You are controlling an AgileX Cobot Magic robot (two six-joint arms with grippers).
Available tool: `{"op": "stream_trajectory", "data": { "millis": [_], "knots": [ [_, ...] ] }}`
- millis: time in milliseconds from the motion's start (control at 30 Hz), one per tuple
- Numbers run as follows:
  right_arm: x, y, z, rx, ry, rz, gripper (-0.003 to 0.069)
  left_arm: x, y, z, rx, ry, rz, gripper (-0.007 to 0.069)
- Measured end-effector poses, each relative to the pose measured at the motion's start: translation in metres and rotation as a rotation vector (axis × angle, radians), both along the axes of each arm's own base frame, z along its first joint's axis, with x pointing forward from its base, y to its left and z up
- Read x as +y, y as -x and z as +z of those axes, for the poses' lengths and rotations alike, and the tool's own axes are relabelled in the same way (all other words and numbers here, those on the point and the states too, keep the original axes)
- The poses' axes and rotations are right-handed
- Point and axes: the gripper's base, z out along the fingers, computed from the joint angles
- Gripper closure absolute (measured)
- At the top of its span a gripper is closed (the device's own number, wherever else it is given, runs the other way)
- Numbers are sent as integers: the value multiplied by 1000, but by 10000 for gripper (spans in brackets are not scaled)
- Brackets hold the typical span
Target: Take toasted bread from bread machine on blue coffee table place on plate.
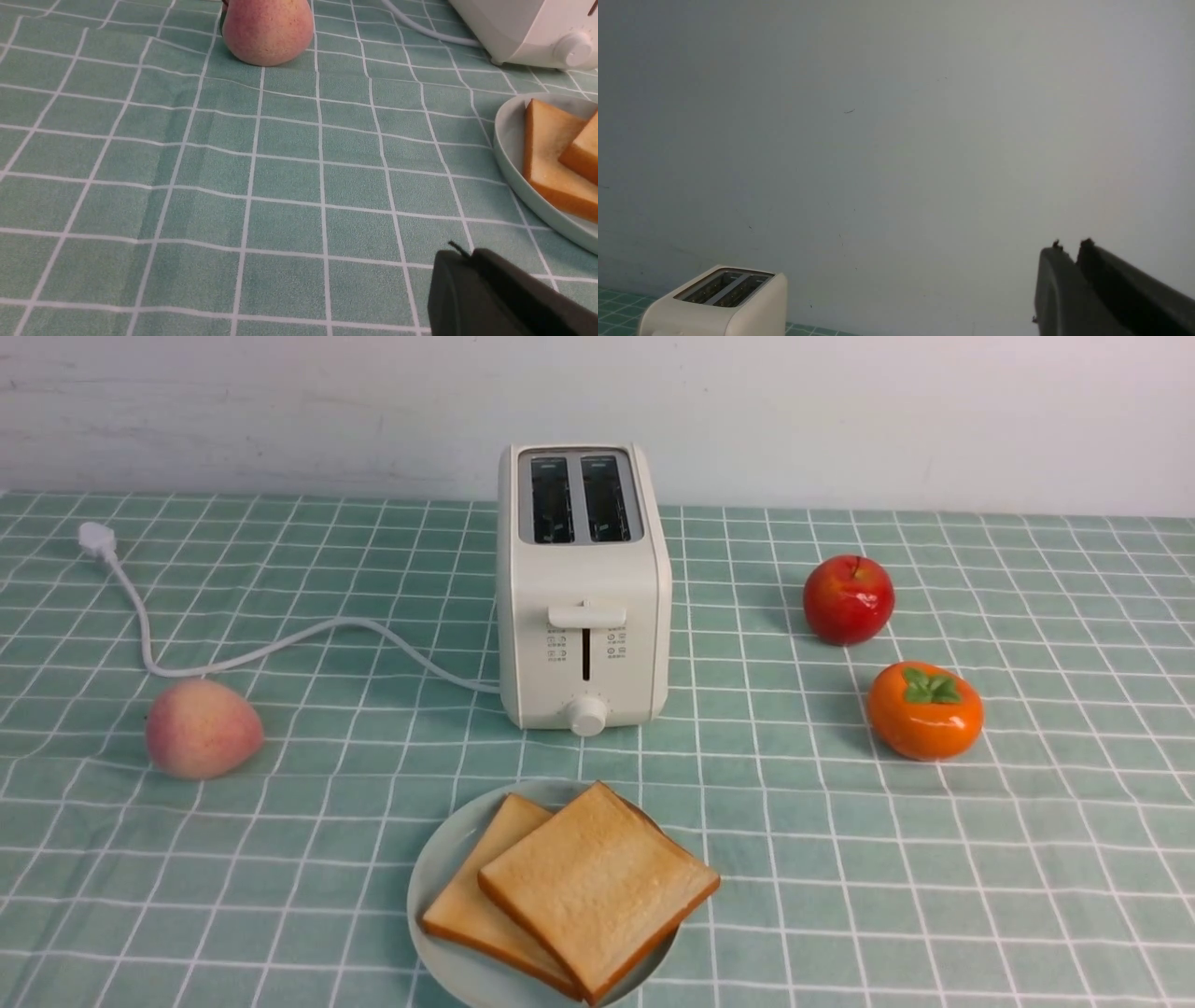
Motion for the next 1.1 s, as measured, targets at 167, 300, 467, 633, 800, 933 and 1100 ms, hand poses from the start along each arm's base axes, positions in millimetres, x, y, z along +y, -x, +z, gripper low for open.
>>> {"op": "stream_trajectory", "data": {
  "millis": [167, 300, 467, 633, 800, 933, 1100],
  "knots": [
    [0, 0, 0, 0, 0, 0, 589, 0, 0, 0, 0, 0, 0, 596],
    [0, 0, 0, 0, 0, 0, 589, 0, 0, 0, 0, 0, 0, 590],
    [0, 0, 0, 2, -7, 6, 583, 0, 0, 0, 0, 0, 0, 587],
    [7, -2, -6, 63, -126, 121, 576, 0, 0, 0, 0, 0, 0, 585],
    [19, -12, -30, 173, -159, 221, 573, 0, 0, 0, 0, -1, 0, 578],
    [25, -20, -49, 240, -153, 249, 569, 0, 0, 0, 0, -1, 0, 578],
    [30, -31, -79, 327, -122, 240, 562, 0, 0, 0, 0, -1, 0, 578]
  ]
}}
